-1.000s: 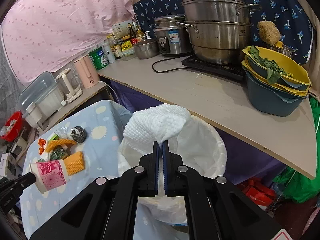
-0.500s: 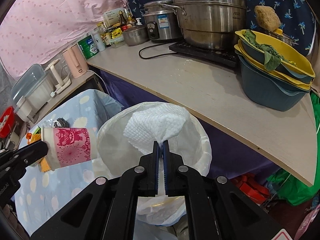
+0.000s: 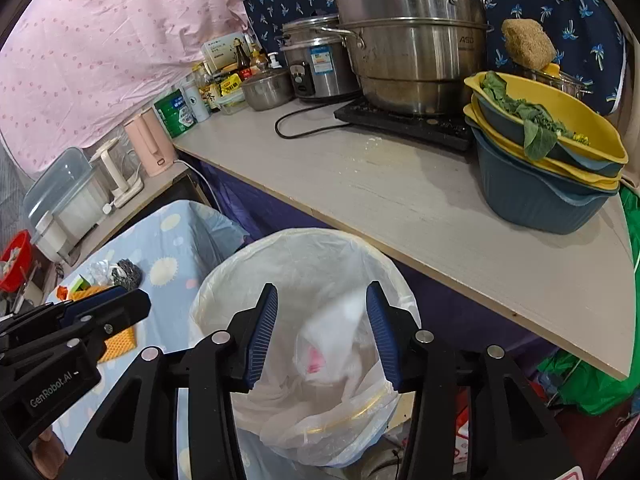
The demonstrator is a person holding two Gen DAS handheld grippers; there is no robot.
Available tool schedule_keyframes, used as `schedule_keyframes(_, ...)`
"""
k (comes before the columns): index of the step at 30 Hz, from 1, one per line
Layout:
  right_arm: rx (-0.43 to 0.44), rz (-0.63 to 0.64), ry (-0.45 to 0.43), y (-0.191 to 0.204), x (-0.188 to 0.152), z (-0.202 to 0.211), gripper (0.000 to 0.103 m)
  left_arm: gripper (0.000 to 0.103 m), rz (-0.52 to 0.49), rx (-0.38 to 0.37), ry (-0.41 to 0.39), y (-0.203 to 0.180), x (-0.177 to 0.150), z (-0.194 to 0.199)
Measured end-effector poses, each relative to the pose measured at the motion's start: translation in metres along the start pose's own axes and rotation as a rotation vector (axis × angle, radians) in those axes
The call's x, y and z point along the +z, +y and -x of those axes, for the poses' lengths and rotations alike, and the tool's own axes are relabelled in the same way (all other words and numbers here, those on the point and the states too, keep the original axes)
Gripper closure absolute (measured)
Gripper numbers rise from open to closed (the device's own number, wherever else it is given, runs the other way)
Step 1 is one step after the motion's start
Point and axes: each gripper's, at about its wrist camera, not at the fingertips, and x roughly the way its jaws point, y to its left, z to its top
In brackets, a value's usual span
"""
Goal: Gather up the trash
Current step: 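Open the left gripper over the bin while the right gripper drops the tissue in, then move both grippers back over the table toward the remaining trash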
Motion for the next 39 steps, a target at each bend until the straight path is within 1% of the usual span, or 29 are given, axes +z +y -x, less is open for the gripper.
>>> schedule_keyframes(3, 0.004, -0.002, -0.016, -0.001, 0.004, 0.007, 0.056, 0.057, 0.007, 0.016, -0.023, 0.005, 0.002, 0.008)
schedule_keyframes(5, 0.007, -0.005, -0.026, 0.0, 0.007, 0.012, 0.055, 0.051, 0.02, 0.024, -0.035, 0.009, 0.004, 0.014)
schedule_keyframes(7, 0.009, -0.007, -0.036, 0.0, 0.009, 0.017, 0.055, 0.048, 0.034, 0.031, -0.048, 0.015, 0.005, 0.02)
schedule_keyframes(12, 0.015, -0.004, -0.057, 0.005, 0.012, 0.028, 0.054, 0.046, 0.076, 0.053, -0.069, 0.033, 0.007, 0.032)
schedule_keyframes(14, 0.022, -0.002, -0.066, 0.008, 0.013, 0.032, 0.053, 0.045, 0.091, 0.063, -0.076, 0.041, 0.006, 0.038)
schedule_keyframes(15, 0.025, -0.001, -0.071, 0.01, 0.012, 0.035, 0.05, 0.044, 0.097, 0.069, -0.078, 0.044, 0.005, 0.04)
schedule_keyframes(19, 0.045, 0.01, -0.077, 0.022, 0.01, 0.04, 0.048, 0.039, 0.132, 0.087, -0.088, 0.061, -0.001, 0.049)
schedule_keyframes(22, 0.061, 0.022, -0.073, 0.034, 0.006, 0.041, 0.048, 0.037, 0.157, 0.112, -0.096, 0.075, -0.008, 0.057)
schedule_keyframes(25, 0.08, 0.037, -0.064, 0.048, 0.001, 0.04, 0.048, 0.032, 0.186, 0.136, -0.103, 0.092, -0.016, 0.064)
schedule_keyframes(30, 0.107, 0.065, -0.048, 0.073, -0.008, 0.038, 0.047, 0.03, 0.244, 0.176, -0.1, 0.126, -0.034, 0.074)
schedule_keyframes(32, 0.117, 0.078, -0.041, 0.084, -0.011, 0.036, 0.047, 0.026, 0.272, 0.192, -0.096, 0.14, -0.042, 0.079)
schedule_keyframes(39, 0.155, 0.121, -0.01, 0.125, -0.026, 0.031, 0.047, 0.025, 0.364, 0.263, -0.081, 0.192, -0.073, 0.094)
